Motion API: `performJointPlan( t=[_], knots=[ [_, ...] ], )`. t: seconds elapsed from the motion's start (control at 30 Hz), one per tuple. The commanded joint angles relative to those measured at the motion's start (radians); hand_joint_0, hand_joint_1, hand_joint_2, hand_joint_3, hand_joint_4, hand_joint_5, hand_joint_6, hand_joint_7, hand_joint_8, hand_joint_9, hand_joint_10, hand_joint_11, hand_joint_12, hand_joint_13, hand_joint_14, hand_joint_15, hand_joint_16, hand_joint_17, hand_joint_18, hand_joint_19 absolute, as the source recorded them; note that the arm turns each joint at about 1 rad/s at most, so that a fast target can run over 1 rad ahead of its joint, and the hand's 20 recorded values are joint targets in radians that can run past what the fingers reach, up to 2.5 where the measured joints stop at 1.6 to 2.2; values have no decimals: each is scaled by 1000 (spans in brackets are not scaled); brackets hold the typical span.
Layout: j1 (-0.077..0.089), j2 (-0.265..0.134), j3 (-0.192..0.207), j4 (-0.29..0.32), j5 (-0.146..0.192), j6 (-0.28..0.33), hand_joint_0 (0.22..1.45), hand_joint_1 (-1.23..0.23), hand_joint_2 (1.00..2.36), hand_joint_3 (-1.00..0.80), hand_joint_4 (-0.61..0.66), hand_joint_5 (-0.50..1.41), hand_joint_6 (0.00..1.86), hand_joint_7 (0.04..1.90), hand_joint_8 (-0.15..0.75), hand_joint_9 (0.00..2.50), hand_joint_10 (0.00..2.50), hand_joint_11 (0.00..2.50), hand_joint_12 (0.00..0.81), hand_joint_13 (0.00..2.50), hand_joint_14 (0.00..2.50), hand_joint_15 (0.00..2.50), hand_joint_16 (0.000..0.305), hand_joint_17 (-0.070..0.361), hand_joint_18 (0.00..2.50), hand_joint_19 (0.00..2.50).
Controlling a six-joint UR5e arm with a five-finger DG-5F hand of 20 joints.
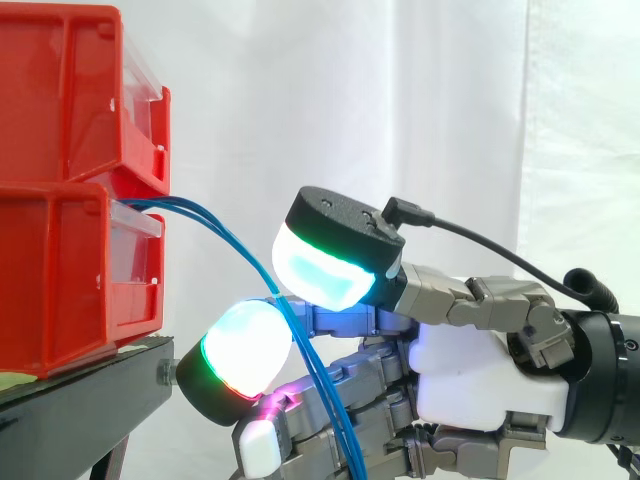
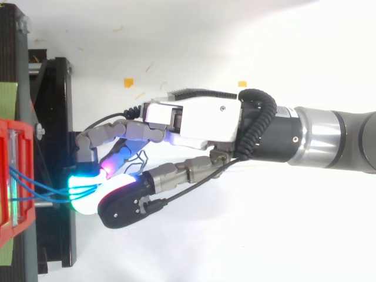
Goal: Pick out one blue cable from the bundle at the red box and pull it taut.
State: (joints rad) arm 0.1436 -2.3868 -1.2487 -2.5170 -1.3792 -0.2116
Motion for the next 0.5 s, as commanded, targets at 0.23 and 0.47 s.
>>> performJointPlan(
  t=[0.23,0.47],
  knots=[
    [-16,0,8,0,-18,0,591,-524,1017,-263,64,-109,620,1174,257,829,30,673,328,774,21,478,49,111,618,530],
    [-33,0,26,-13,-44,0,538,-460,1003,-463,95,-118,670,1060,267,832,28,675,338,777,21,484,52,116,633,529]
  ],
)
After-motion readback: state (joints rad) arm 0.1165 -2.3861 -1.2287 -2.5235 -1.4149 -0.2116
